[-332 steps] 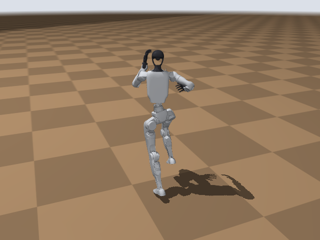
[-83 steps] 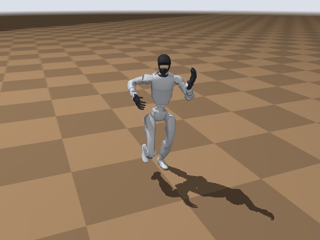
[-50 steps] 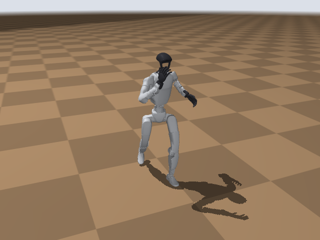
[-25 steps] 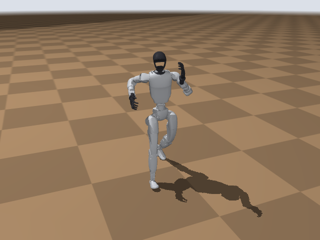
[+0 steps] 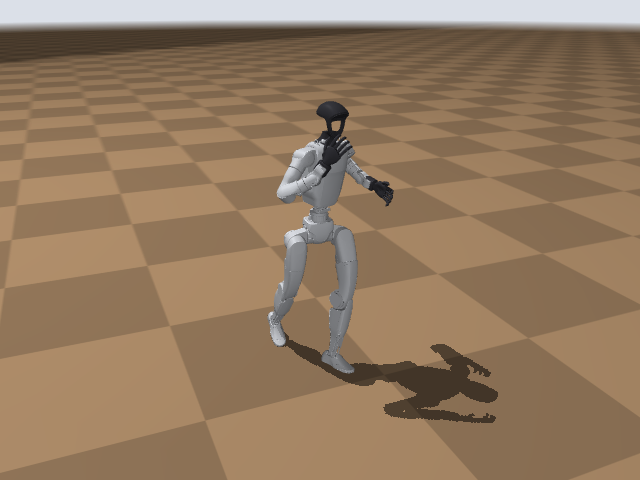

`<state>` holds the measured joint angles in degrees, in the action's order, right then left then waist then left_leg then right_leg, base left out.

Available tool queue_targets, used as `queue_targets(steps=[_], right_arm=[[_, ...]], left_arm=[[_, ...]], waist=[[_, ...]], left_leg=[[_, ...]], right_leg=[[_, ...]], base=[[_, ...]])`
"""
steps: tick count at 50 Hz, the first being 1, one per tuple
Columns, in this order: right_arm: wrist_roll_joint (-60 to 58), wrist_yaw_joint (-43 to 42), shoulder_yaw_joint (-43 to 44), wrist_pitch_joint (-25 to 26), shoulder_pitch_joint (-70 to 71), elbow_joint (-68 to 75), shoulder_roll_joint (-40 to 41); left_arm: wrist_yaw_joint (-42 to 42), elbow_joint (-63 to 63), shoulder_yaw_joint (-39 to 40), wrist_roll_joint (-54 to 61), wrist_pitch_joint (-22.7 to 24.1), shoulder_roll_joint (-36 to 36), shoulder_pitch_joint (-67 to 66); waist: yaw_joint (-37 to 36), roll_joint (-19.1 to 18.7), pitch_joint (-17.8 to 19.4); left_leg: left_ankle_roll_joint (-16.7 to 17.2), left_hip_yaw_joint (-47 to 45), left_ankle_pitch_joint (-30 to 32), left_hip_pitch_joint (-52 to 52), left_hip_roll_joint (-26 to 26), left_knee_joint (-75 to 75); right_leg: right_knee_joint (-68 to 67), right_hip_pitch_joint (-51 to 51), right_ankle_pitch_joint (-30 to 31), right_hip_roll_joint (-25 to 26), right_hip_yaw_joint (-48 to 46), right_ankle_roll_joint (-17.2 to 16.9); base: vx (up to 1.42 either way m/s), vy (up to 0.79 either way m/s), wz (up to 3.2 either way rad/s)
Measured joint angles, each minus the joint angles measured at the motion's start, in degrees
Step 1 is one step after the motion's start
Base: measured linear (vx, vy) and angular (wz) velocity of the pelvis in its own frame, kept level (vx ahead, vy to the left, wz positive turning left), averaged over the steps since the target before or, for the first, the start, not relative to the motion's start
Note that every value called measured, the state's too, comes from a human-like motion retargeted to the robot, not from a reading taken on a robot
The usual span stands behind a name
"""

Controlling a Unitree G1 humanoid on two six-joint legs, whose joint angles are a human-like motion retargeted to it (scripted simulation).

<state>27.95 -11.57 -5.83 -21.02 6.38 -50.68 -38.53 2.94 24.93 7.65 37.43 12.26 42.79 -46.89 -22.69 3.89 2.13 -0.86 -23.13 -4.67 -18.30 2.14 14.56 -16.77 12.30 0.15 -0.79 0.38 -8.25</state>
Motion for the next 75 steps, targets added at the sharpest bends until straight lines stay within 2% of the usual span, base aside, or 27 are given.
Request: queue_targets(steps=[2,3,5,8,11,14,17,20,23,25,27,30,34,38,42,47,50,54,57,60,62,63,64,65,68,71,75], right_arm=[[-1.84,0.62,-1.47,0.09,1.40,-0.60,0.71],[-4.07,0.57,-2.80,0.62,2.44,-0.09,0.92],[-10.22,0.97,-5.14,2.16,5.51,2.37,1.48],[-21.90,0.18,-9.07,3.95,9.20,13.31,4.15],[-25.25,-0.60,-12.12,6.08,6.15,29.55,9.75],[-25.41,-1.55,-8.03,3.67,-2.13,31.23,9.96],[-21.67,1.39,-2.81,1.94,-11.70,25.56,5.77],[-15.08,5.97,2.47,2.97,-22.82,23.51,2.70],[-12.97,8.79,7.61,4.51,-32.61,23.26,0.34],[-15.37,10.05,9.57,5.31,-36.65,23.04,-2.11],[-18.16,11.70,10.41,5.63,-38.47,22.57,-5.71],[-18.50,13.47,11.51,5.00,-40.33,22.11,-10.54],[-10.62,10.68,6.97,5.70,-34.31,28.72,-14.42],[-19.68,6.86,-2.22,6.13,-14.67,32.61,-15.51],[-18.78,6.89,-4.61,7.35,5.16,28.52,-10.57],[-9.72,5.79,-6.25,6.63,16.46,18.36,-1.64],[-10.41,4.80,-8.34,5.76,19.38,11.06,2.90],[-8.07,3.81,-11.21,3.90,17.43,5.94,7.50],[-4.08,5.06,-10.47,4.91,10.67,8.09,9.22],[-4.73,5.79,-7.53,5.71,0.12,16.73,10.60],[-6.55,0.74,-6.49,6.63,-7.60,27.49,12.09],[-5.60,-3.45,-6.96,7.21,-9.77,33.19,13.70],[-4.77,-3.82,-6.53,6.82,-12.52,36.21,13.31],[-4.00,-2.28,-5.65,5.94,-15.57,37.88,11.92],[-0.82,4.97,-1.14,3.73,-21.89,33.21,4.02],[3.68,11.09,3.09,4.08,-27.60,29.42,-2.16],[5.66,16.43,5.13,6.19,-34.70,28.59,-5.86]], left_arm=[[1.02,0.47,-0.41,-2.10,0.45,-1.72,2.65],[2.08,0.56,-1.28,-2.26,0.71,-2.76,4.38],[5.64,0.21,-4.06,-2.05,1.46,-4.78,9.81],[11.24,-4.64,-11.94,-2.70,2.98,-7.15,26.74],[14.08,-8.24,-18.60,-5.94,5.04,-8.01,50.28],[14.63,-2.41,-16.77,-7.97,8.03,-6.95,65.82],[14.60,6.07,-10.53,-5.52,11.04,-4.98,70.24],[13.81,13.05,-7.22,-1.07,13.82,-2.32,67.57],[11.54,18.02,-9.35,0.12,14.16,0.29,64.66],[9.01,20.57,-12.69,2.38,14.13,0.66,63.39],[4.80,21.28,-16.09,4.76,12.49,-1.11,62.99],[-1.67,20.15,-18.89,7.37,9.59,-3.66,61.85],[5.31,6.63,-18.99,-3.74,3.48,-10.86,53.86],[10.37,-9.04,-19.21,-2.32,2.65,-18.93,40.34],[6.65,-2.22,-14.22,0.03,3.81,-5.97,28.88],[-1.73,5.27,-5.23,11.02,1.07,1.83,15.30],[-2.22,7.83,0.64,15.02,1.77,-1.01,7.17],[1.70,10.70,3.76,13.07,2.79,-7.92,7.15],[6.58,10.27,-0.73,10.66,3.93,-13.66,17.14],[13.73,6.12,-8.88,4.61,6.65,-20.06,36.70],[17.07,2.72,-14.31,7.93,8.60,-25.70,54.85],[17.61,4.02,-18.20,30.22,14.85,-32.40,64.29],[15.70,2.93,-18.53,30.07,14.47,-32.45,72.56],[12.56,0.63,-17.07,18.71,10.79,-29.16,80.25],[20.54,0.96,-15.70,-6.19,10.47,-17.95,100.91],[25.54,1.79,-15.88,-15.99,8.92,-10.77,112.63],[24.87,1.58,-16.67,-18.23,8.39,-10.38,114.01]], waist=[[0.58,-6.03,0.90],[1.80,-8.18,0.83],[5.54,-10.27,1.22],[14.10,-9.20,5.12],[20.00,-8.97,10.24],[22.15,-9.71,11.31],[24.79,-12.37,9.53],[29.11,-15.95,6.27],[35.08,-14.23,3.45],[38.96,-10.60,3.23],[40.61,-7.33,3.47],[39.47,-4.96,4.99],[29.76,-7.44,12.69],[19.56,-6.39,17.74],[9.07,-4.45,16.10],[-0.57,1.58,7.63],[-0.49,5.63,3.98],[5.38,3.19,3.99],[11.30,1.01,4.48],[19.34,0.22,6.92],[23.89,-1.47,10.17],[25.82,-1.96,11.88],[27.96,-3.00,12.94],[30.21,-4.32,13.68],[36.34,-9.53,14.68],[41.73,-13.91,12.13],[44.09,-17.89,5.36]], left_leg=[[4.97,-9.98,7.09,5.90,5.08,-8.21],[5.54,-14.87,6.65,7.41,6.31,-9.28],[3.27,-18.40,-3.83,8.38,5.92,-7.65],[-5.83,-9.39,-25.71,3.49,3.51,7.58],[-10.17,0.05,-34.69,-0.41,1.30,21.44],[-8.51,6.87,-34.43,1.83,-2.62,20.43],[-5.03,14.63,-27.30,7.94,-5.02,8.95],[0.10,25.30,-15.94,13.80,-4.37,-1.75],[2.76,33.12,-8.20,17.74,-6.97,-6.74],[1.10,27.69,-9.98,19.71,-7.99,-4.90],[-5.27,16.92,-18.08,15.48,-6.89,10.23],[-12.11,15.72,-29.67,1.34,-5.11,45.73],[-11.02,17.41,-37.42,-10.93,0.08,78.35],[-11.33,13.90,-39.75,-16.93,3.47,91.45],[-10.61,10.50,-38.14,-22.73,5.23,86.41],[-14.10,-1.38,-33.07,-19.61,8.71,56.69],[-11.28,-13.19,-26.03,-7.74,4.96,28.20],[-4.25,-24.76,-18.88,8.13,3.98,4.96],[-2.24,-19.79,-27.46,11.23,2.91,1.55],[-8.09,-5.55,-41.87,5.20,1.02,16.00],[-10.56,2.75,-45.33,1.49,-1.17,25.09],[-11.13,6.05,-45.33,1.09,-3.32,25.88],[-11.40,8.92,-45.33,1.05,-4.36,26.88],[-11.53,11.57,-45.33,1.18,-4.83,28.00],[-7.22,15.55,-42.54,8.11,-2.71,18.26],[-3.93,18.53,-29.78,16.60,-0.40,2.30],[1.23,21.51,-5.42,23.63,2.83,-9.60]], right_leg=[[-19.43,-3.13,-5.17,4.29,-3.46,2.40],[-30.63,-6.24,-8.27,3.79,-6.62,4.51],[-53.09,-13.95,-16.44,-0.82,-11.13,9.03],[-78.44,-25.83,-27.52,-5.47,-8.95,10.18],[-87.82,-35.37,-31.19,-3.89,-4.29,7.04],[-83.04,-42.06,-33.29,-3.93,0.45,8.07],[-65.17,-44.40,-30.54,-4.12,1.90,9.70],[-34.16,-38.11,-20.83,-1.61,1.26,7.53],[-2.16,-27.25,-10.66,-3.29,6.51,2.04],[8.78,-21.59,-9.51,-7.22,8.40,-0.67],[11.49,-19.20,-9.77,-12.12,4.50,-1.95],[8.60,-17.76,-15.03,-17.05,-6.28,-1.78],[-13.82,-23.61,-30.36,-15.86,-11.24,0.87],[-31.72,-27.93,-34.52,-18.44,-12.68,2.98],[-22.24,-21.19,-31.87,-17.91,-18.25,5.00],[-3.24,-14.76,-10.27,-16.42,-23.99,3.23],[3.96,-10.38,0.05,-16.33,-23.52,0.86],[-9.34,-9.90,-5.03,-9.00,-13.27,2.01],[-36.32,-18.12,-14.03,-9.77,-13.94,3.46],[-60.70,-25.67,-24.22,-13.01,-12.60,4.38],[-72.14,-30.31,-28.81,-11.78,-9.63,3.70],[-77.03,-33.30,-30.41,-11.73,-7.81,3.12],[-80.67,-35.96,-31.78,-11.18,-6.29,3.14],[-83.70,-38.46,-33.04,-10.38,-4.93,3.47],[-84.03,-46.40,-34.30,-7.58,-3.06,6.07],[-72.83,-50.90,-31.07,-5.50,-4.52,7.84],[-42.80,-47.24,-20.02,-0.62,-7.48,6.13]], base=[[1.00,0.07,0.18],[0.90,0.09,0.61],[0.77,0.09,1.04],[0.59,-0.01,2.13],[0.47,-0.11,2.81],[0.50,-0.07,2.41],[0.54,-0.06,2.33],[0.55,-0.12,3.10],[0.53,-0.22,4.11],[0.45,-0.31,4.25],[0.28,-0.35,3.69],[0.08,-0.36,2.67],[0.03,-0.24,0.99],[0.09,-0.18,0.83],[0.19,-0.02,1.18],[0.34,0.16,1.46],[0.47,0.36,1.91],[0.48,0.30,2.34],[0.37,0.27,2.83],[0.35,0.19,3.91],[0.34,0.14,4.36],[0.38,0.12,3.82],[0.44,0.09,3.29],[0.52,0.06,2.45],[0.65,0.04,1.31],[0.83,-0.02,0.83],[1.00,-0.17,0.66]])
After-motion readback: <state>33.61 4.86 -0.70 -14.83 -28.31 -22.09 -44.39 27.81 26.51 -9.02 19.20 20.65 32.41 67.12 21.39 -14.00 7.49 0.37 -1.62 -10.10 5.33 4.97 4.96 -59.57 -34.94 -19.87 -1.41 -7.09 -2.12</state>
